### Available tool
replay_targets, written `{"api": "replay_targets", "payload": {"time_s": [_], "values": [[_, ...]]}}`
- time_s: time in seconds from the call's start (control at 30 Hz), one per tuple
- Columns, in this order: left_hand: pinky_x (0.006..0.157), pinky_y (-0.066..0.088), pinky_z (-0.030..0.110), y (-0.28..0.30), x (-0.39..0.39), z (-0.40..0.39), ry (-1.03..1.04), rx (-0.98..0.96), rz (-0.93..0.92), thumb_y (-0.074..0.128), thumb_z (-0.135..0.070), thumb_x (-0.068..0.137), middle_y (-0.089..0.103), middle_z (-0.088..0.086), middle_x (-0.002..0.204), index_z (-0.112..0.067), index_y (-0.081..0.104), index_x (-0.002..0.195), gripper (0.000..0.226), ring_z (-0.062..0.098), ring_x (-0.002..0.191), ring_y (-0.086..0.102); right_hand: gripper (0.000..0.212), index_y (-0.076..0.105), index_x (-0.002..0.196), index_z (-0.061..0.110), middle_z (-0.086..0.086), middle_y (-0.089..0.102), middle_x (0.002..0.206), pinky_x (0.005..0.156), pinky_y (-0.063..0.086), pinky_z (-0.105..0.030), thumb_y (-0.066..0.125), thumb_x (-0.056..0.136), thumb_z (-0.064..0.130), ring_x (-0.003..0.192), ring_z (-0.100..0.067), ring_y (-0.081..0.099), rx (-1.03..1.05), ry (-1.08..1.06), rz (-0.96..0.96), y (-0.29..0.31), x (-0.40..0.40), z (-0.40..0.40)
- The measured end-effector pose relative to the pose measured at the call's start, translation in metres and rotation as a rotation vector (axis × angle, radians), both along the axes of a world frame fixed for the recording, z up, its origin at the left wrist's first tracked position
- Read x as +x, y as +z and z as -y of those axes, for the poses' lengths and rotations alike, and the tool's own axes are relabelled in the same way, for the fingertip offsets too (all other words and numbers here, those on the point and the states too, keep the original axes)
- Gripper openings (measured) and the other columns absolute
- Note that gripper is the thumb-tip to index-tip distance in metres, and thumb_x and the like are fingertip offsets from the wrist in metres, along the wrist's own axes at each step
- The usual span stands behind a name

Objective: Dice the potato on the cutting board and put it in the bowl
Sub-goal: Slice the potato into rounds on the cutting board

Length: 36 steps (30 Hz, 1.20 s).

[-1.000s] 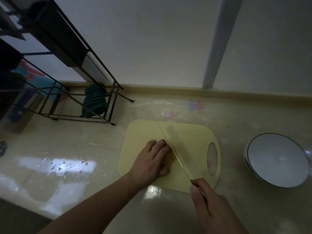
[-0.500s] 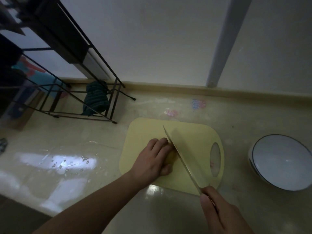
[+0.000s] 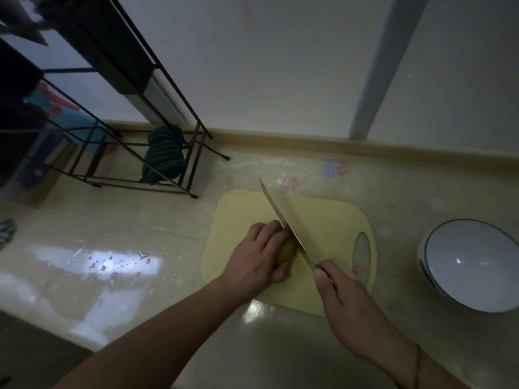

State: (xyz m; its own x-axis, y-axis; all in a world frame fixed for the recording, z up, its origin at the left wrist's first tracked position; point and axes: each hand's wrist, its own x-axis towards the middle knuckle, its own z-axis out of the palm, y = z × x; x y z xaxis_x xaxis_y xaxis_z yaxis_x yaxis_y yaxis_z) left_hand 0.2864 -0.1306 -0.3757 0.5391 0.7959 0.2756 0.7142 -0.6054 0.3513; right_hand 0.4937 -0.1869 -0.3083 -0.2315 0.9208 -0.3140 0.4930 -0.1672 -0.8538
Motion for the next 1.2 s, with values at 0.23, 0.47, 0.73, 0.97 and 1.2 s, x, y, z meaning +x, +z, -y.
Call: {"api": "replay_targets", "payload": {"time_s": [0.23, 0.47, 0.73, 0.97, 1.2], "values": [[0.093, 0.041, 0.034, 0.002, 0.002, 0.001, 0.033, -0.024, 0.023, 0.062, -0.034, 0.082, 0.042, 0.009, 0.129, -0.010, 0.042, 0.132, 0.059, 0.030, 0.104, 0.046, 0.032, 0.042, 0.077, 0.024, 0.006, 0.049, 0.059, 0.063, 0.040, -0.038, 0.032, 0.100, 0.045, 0.055, -0.012, 0.045, -0.022, 0.016, 0.020, -0.015, -0.005, -0.010], [0.085, 0.051, 0.038, 0.007, -0.002, -0.022, 0.128, -0.069, -0.033, 0.058, -0.040, 0.082, 0.039, 0.006, 0.132, -0.014, 0.041, 0.134, 0.061, 0.027, 0.110, 0.044, 0.035, 0.045, 0.078, 0.020, -0.002, 0.049, 0.061, 0.064, 0.038, -0.039, 0.033, 0.101, 0.044, 0.060, -0.015, 0.050, -0.021, 0.016, 0.081, -0.009, -0.011, -0.043], [0.084, 0.052, 0.042, 0.010, -0.011, -0.041, 0.150, -0.108, -0.081, 0.057, -0.044, 0.081, 0.039, 0.007, 0.135, -0.019, 0.039, 0.138, 0.064, 0.028, 0.112, 0.043, 0.033, 0.047, 0.081, 0.021, -0.001, 0.052, 0.063, 0.063, 0.041, -0.039, 0.034, 0.101, 0.043, 0.059, -0.015, 0.051, -0.053, 0.018, 0.066, -0.009, -0.011, -0.052], [0.097, 0.047, 0.049, 0.019, -0.015, -0.037, 0.182, -0.086, -0.011, 0.057, -0.049, 0.086, 0.045, 0.010, 0.137, -0.019, 0.037, 0.135, 0.061, 0.029, 0.120, 0.048, 0.024, 0.054, 0.088, 0.029, 0.001, 0.055, 0.062, 0.067, 0.044, -0.037, 0.039, 0.099, 0.044, 0.061, -0.007, 0.054, 0.017, 0.006, 0.091, -0.008, -0.002, -0.040], [0.101, 0.038, 0.052, 0.068, 0.011, -0.030, -0.038, 0.265, 0.059, 0.053, -0.037, 0.096, 0.062, 0.002, 0.116, -0.017, 0.064, 0.111, 0.028, 0.026, 0.113, 0.055, 0.042, 0.042, 0.129, 0.033, 0.002, 0.069, 0.092, 0.062, 0.049, -0.037, 0.027, 0.097, 0.056, 0.078, -0.018, 0.065, 0.203, 0.087, 0.449, -0.004, 0.020, -0.016]]}}
